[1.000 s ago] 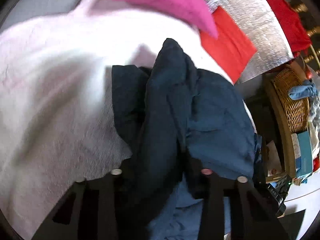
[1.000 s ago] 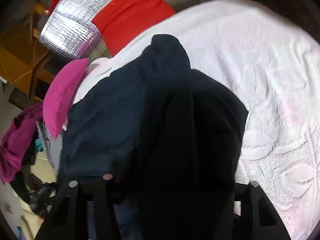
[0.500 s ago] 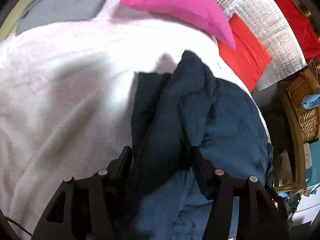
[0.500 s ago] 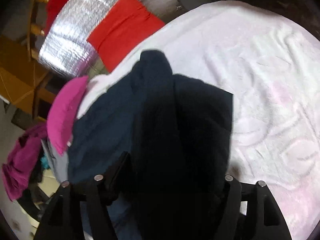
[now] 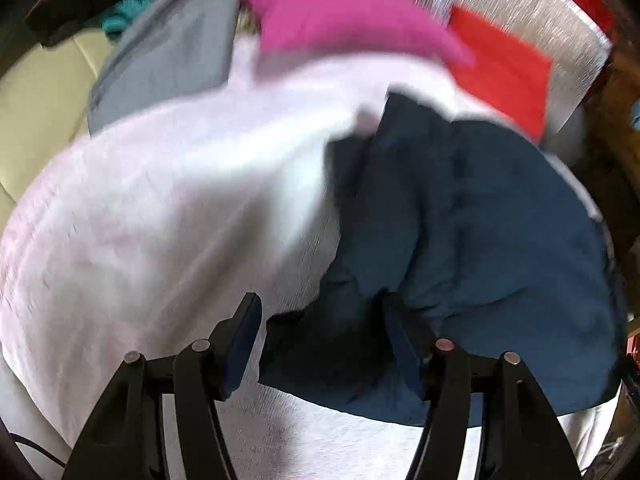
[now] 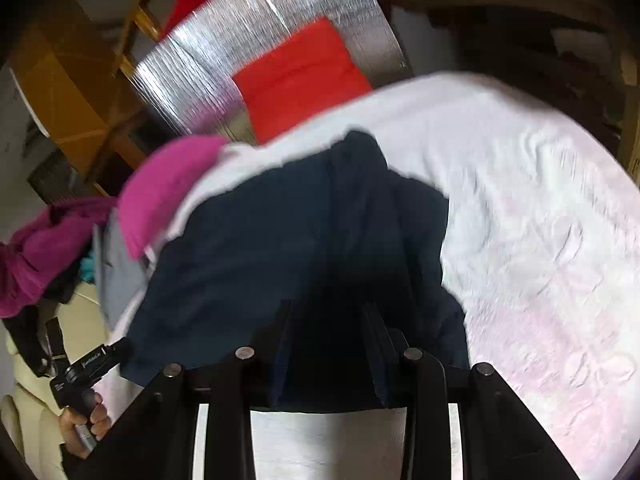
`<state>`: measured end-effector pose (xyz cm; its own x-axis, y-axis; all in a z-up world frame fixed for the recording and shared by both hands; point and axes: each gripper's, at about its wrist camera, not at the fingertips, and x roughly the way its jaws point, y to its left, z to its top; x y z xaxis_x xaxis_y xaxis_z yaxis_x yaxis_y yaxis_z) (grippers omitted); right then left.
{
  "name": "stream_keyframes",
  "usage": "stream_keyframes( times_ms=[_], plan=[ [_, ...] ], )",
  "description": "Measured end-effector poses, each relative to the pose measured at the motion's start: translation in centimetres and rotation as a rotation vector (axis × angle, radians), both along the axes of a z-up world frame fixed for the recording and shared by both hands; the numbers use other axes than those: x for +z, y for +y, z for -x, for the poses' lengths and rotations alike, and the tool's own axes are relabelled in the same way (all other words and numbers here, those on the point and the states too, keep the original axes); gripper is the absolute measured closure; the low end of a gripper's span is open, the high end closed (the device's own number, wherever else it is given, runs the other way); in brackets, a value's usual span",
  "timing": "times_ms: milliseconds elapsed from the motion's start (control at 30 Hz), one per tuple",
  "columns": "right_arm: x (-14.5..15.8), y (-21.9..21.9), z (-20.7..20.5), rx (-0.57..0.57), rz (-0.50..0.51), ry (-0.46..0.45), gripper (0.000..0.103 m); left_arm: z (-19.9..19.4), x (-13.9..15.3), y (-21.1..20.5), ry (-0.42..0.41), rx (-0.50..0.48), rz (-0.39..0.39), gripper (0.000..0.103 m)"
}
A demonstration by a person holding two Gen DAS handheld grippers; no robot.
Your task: Fold large clothes
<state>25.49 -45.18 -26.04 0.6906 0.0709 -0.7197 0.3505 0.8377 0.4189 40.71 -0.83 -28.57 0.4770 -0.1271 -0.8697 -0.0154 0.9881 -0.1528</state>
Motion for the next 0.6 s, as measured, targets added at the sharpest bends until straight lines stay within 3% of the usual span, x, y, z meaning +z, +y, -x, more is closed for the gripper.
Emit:
stream_keyframes(
  times_ms=[100, 167, 267, 300, 333, 400, 500, 600],
  plan=[
    [-1.8, -0.2, -2.0, -0.003, -0.013, 0.083, 0.069, 0.3, 0.6, 0.6, -0.011, -0.004, 0.024, 0.037],
    [-0.1, 0.1, -2.2, 0.033, -0.003, 0.078, 0.065, 0.5, 1.9, 0.8, -0.064, 0.004, -0.002, 0.037],
    [3.1, 0.0, -3.0, 0.064, 0.013, 0.020, 0.066, 0.7, 4.9, 0.6, -0.210, 0.021, -0.052, 0.036],
    [4.2, -0.1, -3.8, 0.070, 0.015, -0.003, 0.061, 0.5, 5.4, 0.3, -0.232, 0.023, -0.048, 0.036],
    [5.3, -0.3, -4.9, 0.067, 0.024, -0.022, 0.049, 0.2, 5.6, 0.2, -0.241, 0.022, -0.039, 0.035],
    [6.2, -0.6, -7.5, 0.048, 0.073, -0.026, 0.042, -0.6, 5.4, -0.1, -0.224, 0.020, -0.025, 0.034],
    [5.7, -1.8, -13.1, 0.024, 0.083, 0.028, 0.042, -2.6, 3.4, -1.1, -0.128, 0.047, -0.041, 0.034],
    [4.1, -3.0, -17.8, -0.031, 0.071, 0.080, 0.054, -3.8, 2.1, -1.1, -0.076, 0.082, -0.062, 0.034]
  ],
)
